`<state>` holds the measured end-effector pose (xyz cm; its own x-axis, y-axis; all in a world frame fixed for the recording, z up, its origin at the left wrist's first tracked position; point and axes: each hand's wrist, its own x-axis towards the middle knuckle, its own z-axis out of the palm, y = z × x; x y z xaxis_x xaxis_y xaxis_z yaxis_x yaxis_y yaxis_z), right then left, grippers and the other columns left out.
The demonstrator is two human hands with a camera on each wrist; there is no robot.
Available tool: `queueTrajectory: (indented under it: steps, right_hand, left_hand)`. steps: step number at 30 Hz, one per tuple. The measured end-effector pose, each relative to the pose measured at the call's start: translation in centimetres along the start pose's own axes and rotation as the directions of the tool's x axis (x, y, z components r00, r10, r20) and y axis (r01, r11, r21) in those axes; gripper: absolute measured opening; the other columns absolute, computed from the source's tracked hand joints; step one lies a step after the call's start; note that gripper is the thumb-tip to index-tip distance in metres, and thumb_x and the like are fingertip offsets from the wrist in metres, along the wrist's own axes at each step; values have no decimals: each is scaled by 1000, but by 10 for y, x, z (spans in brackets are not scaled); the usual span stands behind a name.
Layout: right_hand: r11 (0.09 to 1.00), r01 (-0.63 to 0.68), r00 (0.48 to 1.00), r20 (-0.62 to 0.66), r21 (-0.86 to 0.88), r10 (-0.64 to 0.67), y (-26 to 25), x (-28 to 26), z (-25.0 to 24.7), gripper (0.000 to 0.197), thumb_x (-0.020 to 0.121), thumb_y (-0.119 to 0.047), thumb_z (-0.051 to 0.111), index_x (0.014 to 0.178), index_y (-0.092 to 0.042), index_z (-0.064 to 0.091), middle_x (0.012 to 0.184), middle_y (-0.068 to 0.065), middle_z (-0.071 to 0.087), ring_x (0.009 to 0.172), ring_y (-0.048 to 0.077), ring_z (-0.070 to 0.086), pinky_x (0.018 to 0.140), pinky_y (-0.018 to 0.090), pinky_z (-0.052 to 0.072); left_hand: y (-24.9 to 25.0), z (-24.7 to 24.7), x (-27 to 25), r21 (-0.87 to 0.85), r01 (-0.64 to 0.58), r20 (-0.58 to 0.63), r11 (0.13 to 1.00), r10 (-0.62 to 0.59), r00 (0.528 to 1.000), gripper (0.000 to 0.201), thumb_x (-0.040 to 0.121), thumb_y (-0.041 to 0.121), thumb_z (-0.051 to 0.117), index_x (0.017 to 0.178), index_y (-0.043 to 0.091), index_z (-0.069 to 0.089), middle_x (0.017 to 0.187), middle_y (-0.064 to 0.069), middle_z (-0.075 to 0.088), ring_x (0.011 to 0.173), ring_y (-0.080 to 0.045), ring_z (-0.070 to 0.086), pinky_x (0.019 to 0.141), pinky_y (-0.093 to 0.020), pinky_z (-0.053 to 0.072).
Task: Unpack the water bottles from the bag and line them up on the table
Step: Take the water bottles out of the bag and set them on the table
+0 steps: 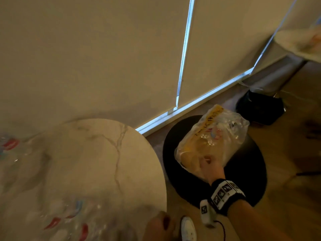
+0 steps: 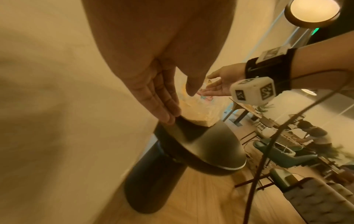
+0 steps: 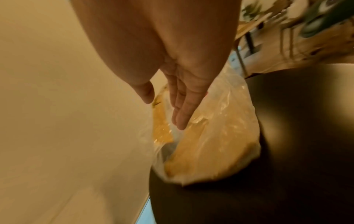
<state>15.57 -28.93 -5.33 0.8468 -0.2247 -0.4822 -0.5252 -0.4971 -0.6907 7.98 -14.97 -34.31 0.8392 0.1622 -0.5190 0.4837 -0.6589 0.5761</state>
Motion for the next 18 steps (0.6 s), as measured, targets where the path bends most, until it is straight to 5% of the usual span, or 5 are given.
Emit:
queueTrajectory:
  steps: [3, 4, 7, 11, 18]
  right_hand:
    - [999, -16, 999, -38, -35, 14, -7, 92, -20, 38, 92, -39, 55, 120, -13, 54, 125, 10, 57, 113, 30, 53, 103, 45, 41]
    - [997, -27, 998, -65, -78, 22, -5, 124, -22, 46, 91, -40, 56, 127, -11, 52, 130, 10, 55, 119, 33, 52, 104, 48, 41]
    - [992, -66, 996, -60, -106, 60, -10, 185, -29, 49, 87, -43, 58, 125, -13, 55, 128, 10, 59, 116, 32, 56, 100, 43, 46]
    - [998, -51, 997, -54, -41, 48, -15, 215, -37, 42, 94, -29, 56, 128, -6, 54, 127, 16, 60, 115, 33, 57, 91, 36, 45]
    - [967, 215, 971, 140, -138, -195, 18, 152, -44, 61, 81, -20, 73, 132, -35, 43, 142, -5, 38, 126, 16, 45, 99, 19, 31]
  left_hand:
    - [140, -131, -128, -280, 158, 287, 947, -74, 955, 14, 105, 39, 58, 92, 44, 59, 89, 16, 70, 82, 5, 63, 81, -18, 59]
    - [142, -179, -181, -97, -51, 204, 994, 70, 976, 10, 107, 38, 56, 98, 41, 62, 101, 10, 76, 92, -3, 69, 94, -28, 60]
    - [222, -138, -40, -117, -99, 130, 988, 114, 985, 25, 109, 34, 51, 123, 21, 68, 125, -4, 76, 114, -17, 70, 108, -36, 56]
    - [273, -127, 40, 134, -309, -91, 942, 322, 942, 43, 102, 56, 36, 139, 42, 54, 146, 15, 56, 127, -7, 58, 112, -28, 49]
    - [330, -120, 119, 106, -201, 66, 974, 195, 979, 39, 91, 73, 44, 117, 49, 61, 125, 8, 65, 114, -24, 64, 104, -50, 55]
